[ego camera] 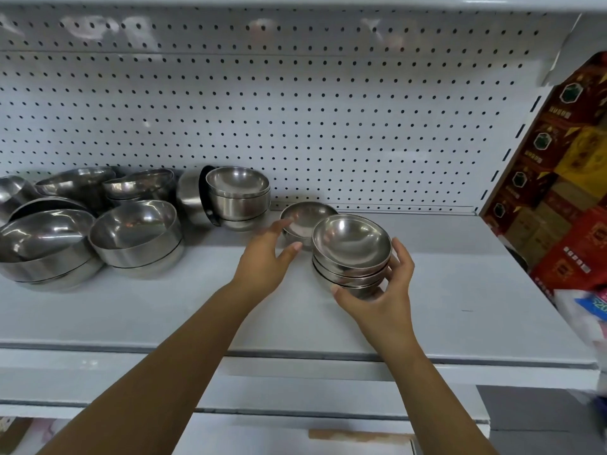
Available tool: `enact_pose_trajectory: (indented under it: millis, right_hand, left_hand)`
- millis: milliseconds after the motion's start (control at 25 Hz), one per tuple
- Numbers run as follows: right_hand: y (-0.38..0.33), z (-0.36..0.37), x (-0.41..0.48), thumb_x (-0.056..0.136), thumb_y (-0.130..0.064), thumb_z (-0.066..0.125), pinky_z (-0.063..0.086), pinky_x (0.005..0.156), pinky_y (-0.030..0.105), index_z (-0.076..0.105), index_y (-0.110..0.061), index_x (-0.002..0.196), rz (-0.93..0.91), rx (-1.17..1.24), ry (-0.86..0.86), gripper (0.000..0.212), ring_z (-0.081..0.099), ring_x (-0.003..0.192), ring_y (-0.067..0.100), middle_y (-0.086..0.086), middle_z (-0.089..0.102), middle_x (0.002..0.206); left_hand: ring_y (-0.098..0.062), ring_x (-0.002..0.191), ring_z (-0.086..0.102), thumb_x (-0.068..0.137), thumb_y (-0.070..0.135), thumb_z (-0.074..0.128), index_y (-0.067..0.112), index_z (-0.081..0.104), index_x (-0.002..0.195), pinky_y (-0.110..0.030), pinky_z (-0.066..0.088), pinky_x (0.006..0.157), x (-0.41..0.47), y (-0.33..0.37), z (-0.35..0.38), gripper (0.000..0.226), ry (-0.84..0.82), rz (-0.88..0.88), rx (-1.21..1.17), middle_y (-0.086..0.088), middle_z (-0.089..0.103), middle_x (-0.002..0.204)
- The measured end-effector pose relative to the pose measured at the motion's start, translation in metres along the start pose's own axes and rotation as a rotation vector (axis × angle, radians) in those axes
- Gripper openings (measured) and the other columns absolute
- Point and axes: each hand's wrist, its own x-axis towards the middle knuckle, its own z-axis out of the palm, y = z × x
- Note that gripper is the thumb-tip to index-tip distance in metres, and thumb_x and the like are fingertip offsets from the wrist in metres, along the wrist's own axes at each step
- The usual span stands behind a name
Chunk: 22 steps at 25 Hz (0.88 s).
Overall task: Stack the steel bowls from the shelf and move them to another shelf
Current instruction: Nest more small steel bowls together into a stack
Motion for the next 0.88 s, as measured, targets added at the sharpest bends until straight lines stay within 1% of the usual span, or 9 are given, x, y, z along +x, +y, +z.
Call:
enact_pose_trajectory:
  millis: [120, 200, 360, 400, 480, 560, 680, 760, 880]
  right_hand:
    - [0.000, 0.001, 0.000, 0.068, 0.000, 0.093, 0.051, 0.108, 0.025, 0.026, -0.037, 0.153, -0.012, -0.004, 0.003, 0.115, 0.050, 0.130, -0.010, -0.023, 0.045, 0.143]
    - [0.000, 0.000, 0.000, 0.068, 0.000, 0.094, 0.051, 0.107, 0.024, 0.026, -0.037, 0.153, -0.011, 0.002, 0.003, 0.114, 0.050, 0.129, -0.010, -0.026, 0.045, 0.141]
    - [0.000, -0.002, 0.000, 0.069, 0.000, 0.093, 0.051, 0.106, 0.024, 0.028, -0.040, 0.151, -0.010, -0.008, 0.001, 0.112, 0.050, 0.129, -0.010, -0.042, 0.047, 0.130]
    - [0.001, -0.002, 0.000, 0.069, 0.000, 0.093, 0.051, 0.106, 0.025, 0.029, -0.041, 0.150, -0.008, -0.011, 0.002, 0.112, 0.050, 0.129, -0.010, -0.043, 0.047, 0.129]
    - [0.001, -0.002, 0.001, 0.068, 0.000, 0.093, 0.051, 0.105, 0.025, 0.031, -0.043, 0.149, -0.009, 0.001, 0.005, 0.111, 0.051, 0.130, -0.008, -0.036, 0.048, 0.134]
    - [0.000, -0.001, 0.002, 0.069, 0.000, 0.094, 0.051, 0.101, 0.019, 0.031, -0.050, 0.144, -0.002, 0.014, 0.003, 0.110, 0.050, 0.130, -0.010, -0.029, 0.047, 0.140]
    - [0.000, -0.001, 0.003, 0.069, -0.001, 0.094, 0.051, 0.096, 0.013, 0.030, -0.053, 0.143, 0.016, 0.024, -0.016, 0.110, 0.049, 0.129, -0.013, -0.028, 0.045, 0.142]
    - [0.000, -0.002, 0.004, 0.069, -0.001, 0.094, 0.051, 0.096, 0.011, 0.029, -0.051, 0.145, 0.018, 0.026, -0.027, 0.111, 0.049, 0.128, -0.014, -0.029, 0.045, 0.141]
    - [0.002, -0.002, 0.004, 0.069, -0.002, 0.094, 0.050, 0.094, 0.010, 0.028, -0.053, 0.144, 0.024, 0.020, -0.040, 0.112, 0.049, 0.127, -0.016, -0.031, 0.043, 0.140]
  left_hand:
    - [-0.020, 0.126, 0.056, 0.098, 0.035, 0.065, 0.022, 0.060, 0.135, -0.025, 0.040, 0.096, 0.011, 0.001, 0.006, 0.040, 0.018, 0.020, 0.017, -0.003, 0.064, 0.132]
    - [-0.019, 0.117, 0.060, 0.097, 0.034, 0.069, 0.018, 0.066, 0.124, -0.025, 0.042, 0.090, 0.015, 0.000, 0.009, 0.031, 0.041, 0.019, 0.001, -0.002, 0.068, 0.122]
    - [-0.014, 0.105, 0.063, 0.092, 0.034, 0.075, 0.022, 0.071, 0.103, -0.023, 0.044, 0.077, 0.018, -0.003, 0.011, 0.017, 0.094, -0.014, -0.045, 0.002, 0.071, 0.106]
    - [-0.014, 0.102, 0.063, 0.090, 0.033, 0.076, 0.022, 0.071, 0.098, -0.022, 0.044, 0.074, 0.018, -0.003, 0.010, 0.015, 0.108, -0.019, -0.054, 0.003, 0.071, 0.102]
    - [-0.014, 0.099, 0.064, 0.089, 0.032, 0.077, 0.022, 0.071, 0.095, -0.022, 0.047, 0.074, 0.019, -0.001, 0.007, 0.013, 0.140, -0.020, -0.078, 0.005, 0.071, 0.097]
    - [-0.014, 0.096, 0.065, 0.089, 0.032, 0.077, 0.022, 0.071, 0.092, -0.029, 0.052, 0.079, 0.022, 0.003, 0.001, 0.012, 0.180, -0.009, -0.118, 0.004, 0.071, 0.094]
    - [-0.020, 0.094, 0.068, 0.087, 0.028, 0.080, 0.019, 0.072, 0.088, -0.036, 0.055, 0.083, 0.024, 0.015, -0.013, 0.012, 0.243, 0.002, -0.225, -0.003, 0.072, 0.092]
    - [-0.019, 0.094, 0.070, 0.087, 0.022, 0.080, 0.012, 0.074, 0.091, -0.030, 0.055, 0.083, 0.023, 0.026, -0.025, 0.012, 0.297, 0.013, -0.326, -0.004, 0.074, 0.093]
    - [-0.010, 0.095, 0.070, 0.087, 0.019, 0.080, 0.012, 0.076, 0.099, -0.011, 0.049, 0.080, 0.019, 0.042, -0.040, 0.015, 0.324, 0.060, -0.412, 0.000, 0.075, 0.099]
